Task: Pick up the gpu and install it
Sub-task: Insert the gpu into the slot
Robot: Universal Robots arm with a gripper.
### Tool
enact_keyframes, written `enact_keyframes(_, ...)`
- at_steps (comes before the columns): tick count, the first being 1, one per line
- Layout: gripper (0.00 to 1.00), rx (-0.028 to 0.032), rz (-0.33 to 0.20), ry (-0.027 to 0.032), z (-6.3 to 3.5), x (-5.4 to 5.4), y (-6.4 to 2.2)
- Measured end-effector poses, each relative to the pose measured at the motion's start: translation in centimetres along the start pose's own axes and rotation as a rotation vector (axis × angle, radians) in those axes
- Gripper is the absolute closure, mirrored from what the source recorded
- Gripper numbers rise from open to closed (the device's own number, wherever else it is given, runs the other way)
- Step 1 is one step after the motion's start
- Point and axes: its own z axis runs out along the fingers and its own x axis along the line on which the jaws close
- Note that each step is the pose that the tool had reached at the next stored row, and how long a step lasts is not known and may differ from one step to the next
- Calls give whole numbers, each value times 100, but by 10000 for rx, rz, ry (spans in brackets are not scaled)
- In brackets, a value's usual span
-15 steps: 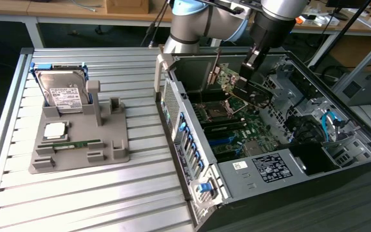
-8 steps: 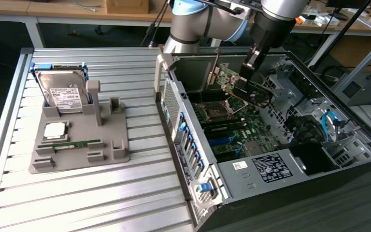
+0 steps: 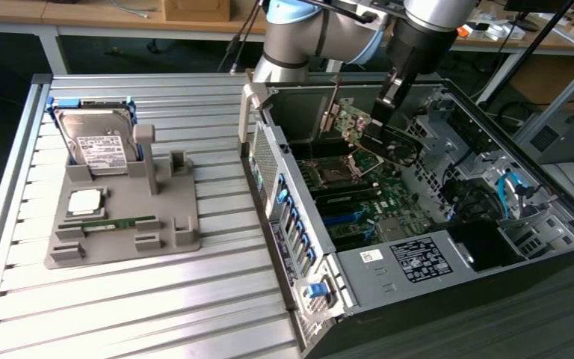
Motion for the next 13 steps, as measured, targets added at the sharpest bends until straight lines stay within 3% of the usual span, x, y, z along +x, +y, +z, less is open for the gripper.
enact_keyframes(13,73,-7,-317,4,2,0,0)
